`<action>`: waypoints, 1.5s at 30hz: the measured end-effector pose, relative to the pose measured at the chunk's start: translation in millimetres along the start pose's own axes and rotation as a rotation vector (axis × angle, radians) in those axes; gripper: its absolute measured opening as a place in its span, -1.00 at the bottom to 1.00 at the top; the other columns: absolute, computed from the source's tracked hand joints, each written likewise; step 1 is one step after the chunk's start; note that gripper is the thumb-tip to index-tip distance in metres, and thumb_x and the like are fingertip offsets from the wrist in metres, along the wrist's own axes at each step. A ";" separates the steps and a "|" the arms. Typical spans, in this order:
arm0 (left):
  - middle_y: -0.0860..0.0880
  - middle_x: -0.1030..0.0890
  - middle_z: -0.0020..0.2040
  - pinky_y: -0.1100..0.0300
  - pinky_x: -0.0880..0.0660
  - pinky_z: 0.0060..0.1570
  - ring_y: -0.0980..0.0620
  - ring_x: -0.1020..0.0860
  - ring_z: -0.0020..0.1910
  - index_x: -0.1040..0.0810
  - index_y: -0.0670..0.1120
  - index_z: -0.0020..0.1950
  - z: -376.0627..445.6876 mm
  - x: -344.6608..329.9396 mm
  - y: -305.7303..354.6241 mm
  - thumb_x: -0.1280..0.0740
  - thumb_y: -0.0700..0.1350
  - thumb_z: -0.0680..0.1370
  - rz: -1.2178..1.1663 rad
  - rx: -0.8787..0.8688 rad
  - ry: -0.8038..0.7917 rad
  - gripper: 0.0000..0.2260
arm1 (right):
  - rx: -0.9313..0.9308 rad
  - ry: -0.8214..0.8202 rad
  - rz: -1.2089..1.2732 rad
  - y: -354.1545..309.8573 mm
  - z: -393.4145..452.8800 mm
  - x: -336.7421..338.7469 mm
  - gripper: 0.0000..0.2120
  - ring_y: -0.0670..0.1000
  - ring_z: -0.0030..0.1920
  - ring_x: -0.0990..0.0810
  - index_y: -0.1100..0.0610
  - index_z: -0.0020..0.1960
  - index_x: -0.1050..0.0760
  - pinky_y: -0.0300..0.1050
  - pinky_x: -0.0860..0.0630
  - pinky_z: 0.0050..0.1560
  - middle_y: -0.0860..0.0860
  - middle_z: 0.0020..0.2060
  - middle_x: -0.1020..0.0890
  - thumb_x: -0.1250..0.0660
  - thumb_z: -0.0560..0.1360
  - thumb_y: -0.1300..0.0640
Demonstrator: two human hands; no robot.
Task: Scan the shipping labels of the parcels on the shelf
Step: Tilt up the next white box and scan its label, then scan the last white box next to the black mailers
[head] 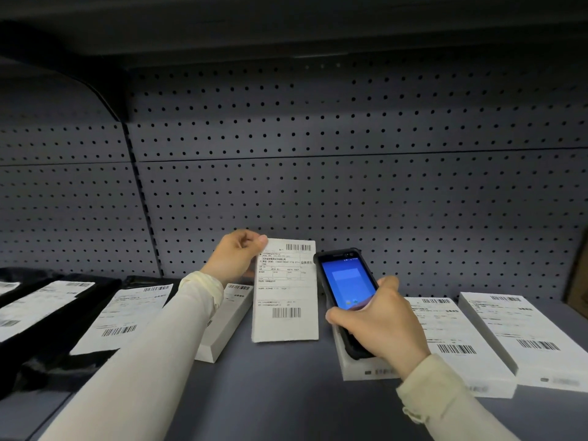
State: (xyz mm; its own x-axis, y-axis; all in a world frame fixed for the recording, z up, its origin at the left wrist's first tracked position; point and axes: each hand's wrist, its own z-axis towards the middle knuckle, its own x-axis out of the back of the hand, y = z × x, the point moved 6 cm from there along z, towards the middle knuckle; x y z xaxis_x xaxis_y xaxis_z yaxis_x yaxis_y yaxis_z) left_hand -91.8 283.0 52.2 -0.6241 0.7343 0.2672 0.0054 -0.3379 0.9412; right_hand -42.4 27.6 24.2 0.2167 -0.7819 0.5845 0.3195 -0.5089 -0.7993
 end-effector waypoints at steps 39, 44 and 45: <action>0.00 -0.52 -0.22 0.25 -0.35 -0.24 0.06 -0.48 -0.23 -0.44 -0.09 -0.16 -5.9 -13.0 -61.0 -0.28 -0.06 0.52 0.534 0.054 -0.246 -0.88 | -0.156 0.199 -0.176 13.4 14.7 -20.7 -0.39 -0.06 -0.29 -0.52 0.16 0.02 -0.18 -0.07 -0.43 -0.29 0.01 -0.25 -0.60 -0.53 0.28 -0.04; -0.07 -0.57 0.07 0.24 -0.37 -0.05 -0.05 -0.53 0.00 -0.46 -0.11 0.10 -25.0 17.9 -46.3 -0.26 -0.08 0.55 0.526 -0.081 -0.118 -0.83 | -0.131 0.187 -0.158 1.8 10.7 -30.4 -0.42 -0.07 -0.31 -0.48 0.20 0.03 -0.22 -0.05 -0.39 -0.26 -0.03 -0.29 -0.58 -0.53 0.30 -0.01; -0.07 -0.56 0.12 0.21 -0.38 -0.08 -0.06 -0.52 -0.04 -0.46 -0.13 0.15 -27.5 26.6 -46.3 -0.25 -0.08 0.56 0.567 -0.089 -0.094 -0.79 | -0.127 0.181 -0.155 -0.6 10.9 -32.7 -0.41 -0.06 -0.30 -0.48 0.21 0.03 -0.22 -0.05 -0.39 -0.26 -0.03 -0.28 -0.59 -0.54 0.30 -0.01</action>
State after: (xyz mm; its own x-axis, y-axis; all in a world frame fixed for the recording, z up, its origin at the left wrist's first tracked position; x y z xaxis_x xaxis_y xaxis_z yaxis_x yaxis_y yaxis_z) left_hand -130.2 302.0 10.1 -0.4709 0.4720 0.7453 0.2500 -0.7388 0.6259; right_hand -39.6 57.4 7.1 0.0021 -0.7372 0.6757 0.2153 -0.6595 -0.7202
